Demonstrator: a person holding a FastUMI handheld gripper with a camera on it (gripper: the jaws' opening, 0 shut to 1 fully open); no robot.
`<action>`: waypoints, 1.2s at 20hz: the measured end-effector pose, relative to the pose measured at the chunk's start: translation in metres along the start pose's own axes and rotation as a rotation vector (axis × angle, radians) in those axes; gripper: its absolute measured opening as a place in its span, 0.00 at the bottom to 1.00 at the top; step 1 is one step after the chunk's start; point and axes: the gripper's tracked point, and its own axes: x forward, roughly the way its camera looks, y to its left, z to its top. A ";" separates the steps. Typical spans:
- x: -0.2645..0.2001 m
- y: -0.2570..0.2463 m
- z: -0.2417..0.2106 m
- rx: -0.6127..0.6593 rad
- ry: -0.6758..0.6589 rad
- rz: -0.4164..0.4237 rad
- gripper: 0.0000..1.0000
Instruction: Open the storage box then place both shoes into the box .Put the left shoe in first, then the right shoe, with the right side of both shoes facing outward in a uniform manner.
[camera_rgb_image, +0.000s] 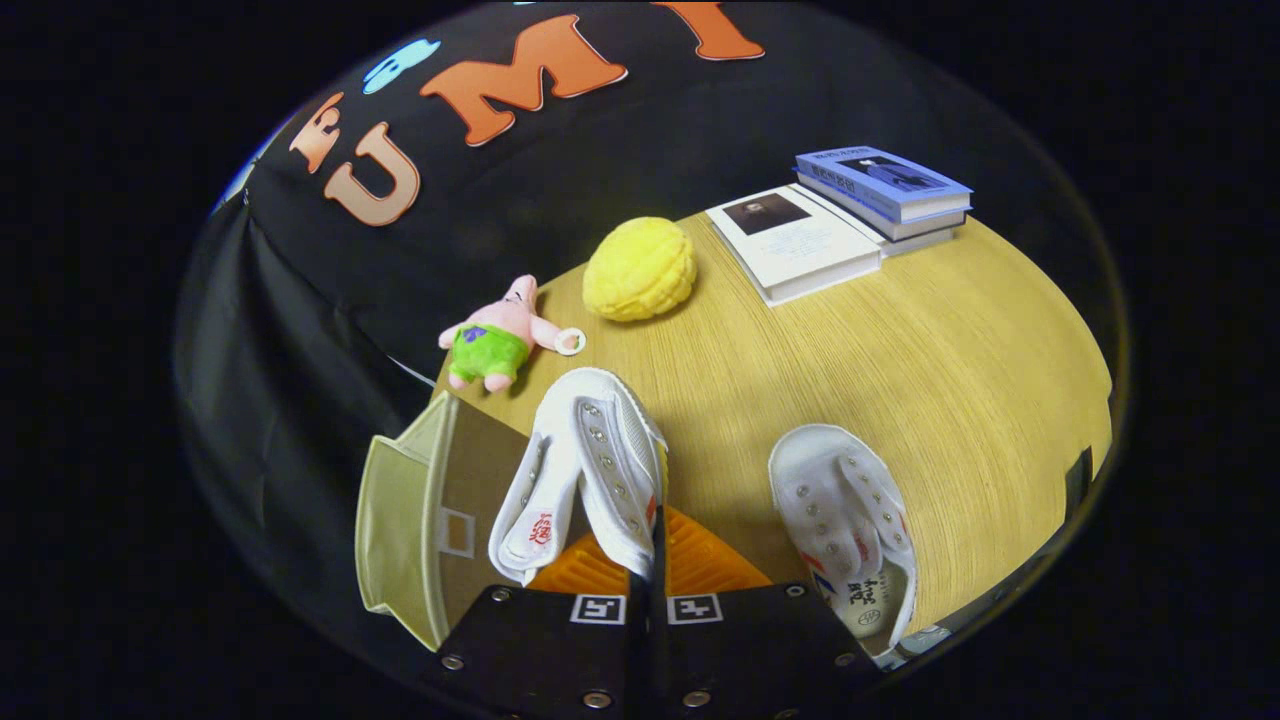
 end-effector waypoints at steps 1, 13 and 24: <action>-0.004 0.011 0.009 0.003 -0.015 0.014 0.01; -0.021 0.154 -0.004 -0.164 0.079 0.139 0.01; 0.029 0.207 -0.061 -0.217 0.326 0.087 0.01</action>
